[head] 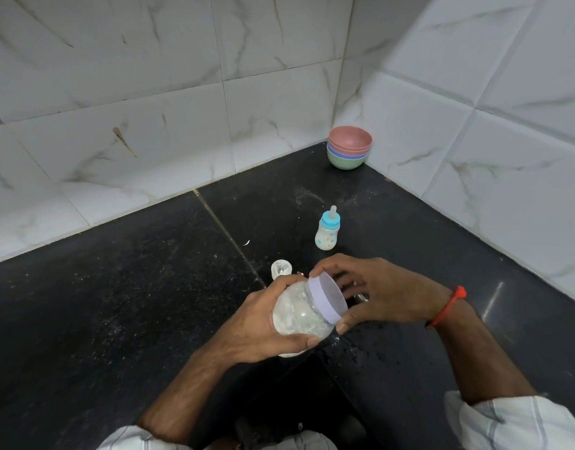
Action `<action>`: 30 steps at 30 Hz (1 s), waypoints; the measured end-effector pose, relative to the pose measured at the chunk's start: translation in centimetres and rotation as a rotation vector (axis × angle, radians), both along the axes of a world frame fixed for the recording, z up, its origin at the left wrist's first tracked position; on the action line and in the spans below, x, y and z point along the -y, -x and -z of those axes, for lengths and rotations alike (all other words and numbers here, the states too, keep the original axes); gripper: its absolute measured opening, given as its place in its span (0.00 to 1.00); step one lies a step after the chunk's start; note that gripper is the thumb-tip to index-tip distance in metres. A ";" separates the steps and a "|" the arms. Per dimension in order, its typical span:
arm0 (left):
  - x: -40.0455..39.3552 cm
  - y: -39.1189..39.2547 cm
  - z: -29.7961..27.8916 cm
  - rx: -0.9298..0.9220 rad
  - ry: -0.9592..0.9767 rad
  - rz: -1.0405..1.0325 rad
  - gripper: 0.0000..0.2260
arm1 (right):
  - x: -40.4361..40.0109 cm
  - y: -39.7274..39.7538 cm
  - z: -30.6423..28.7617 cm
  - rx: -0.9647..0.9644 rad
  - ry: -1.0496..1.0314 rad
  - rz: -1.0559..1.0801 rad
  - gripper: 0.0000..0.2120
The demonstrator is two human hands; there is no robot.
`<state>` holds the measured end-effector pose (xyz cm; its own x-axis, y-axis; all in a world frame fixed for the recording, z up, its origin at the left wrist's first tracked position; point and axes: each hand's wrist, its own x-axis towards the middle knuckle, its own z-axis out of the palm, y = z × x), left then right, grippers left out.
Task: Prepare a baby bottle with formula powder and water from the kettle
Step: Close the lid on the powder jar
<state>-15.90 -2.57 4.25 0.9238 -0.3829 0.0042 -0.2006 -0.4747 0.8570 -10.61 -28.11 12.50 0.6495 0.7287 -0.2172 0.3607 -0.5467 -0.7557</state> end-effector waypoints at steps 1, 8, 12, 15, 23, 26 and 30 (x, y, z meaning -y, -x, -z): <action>0.1 0.1 0.0 0.001 -0.010 0.004 0.39 | 0.0 -0.1 0.0 0.015 0.027 0.015 0.37; 0.2 0.3 0.1 -0.007 -0.042 0.016 0.40 | -0.6 0.3 0.3 0.142 0.207 0.130 0.35; 0.3 0.2 0.0 -0.013 -0.037 0.024 0.40 | -1.3 0.2 0.7 0.182 0.270 0.178 0.36; 0.3 0.1 -0.1 -0.017 -0.022 0.012 0.41 | -0.7 -0.1 0.7 0.106 0.239 0.151 0.46; -0.1 -0.5 -0.7 -0.046 0.027 0.041 0.39 | 0.3 0.2 0.1 0.140 0.048 -0.029 0.38; 0.0 -0.6 -1.0 -0.010 0.036 0.045 0.38 | 0.0 0.4 -0.7 0.196 0.093 0.002 0.37; 0.6 -1.0 -1.5 0.048 0.070 0.008 0.38 | -1.1 0.8 -1.1 0.318 0.225 0.189 0.33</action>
<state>-14.92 -3.21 5.75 0.9188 -0.3874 0.0760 -0.2462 -0.4118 0.8774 -11.46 -27.03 13.64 0.8273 0.5478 -0.1244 0.4339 -0.7639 -0.4777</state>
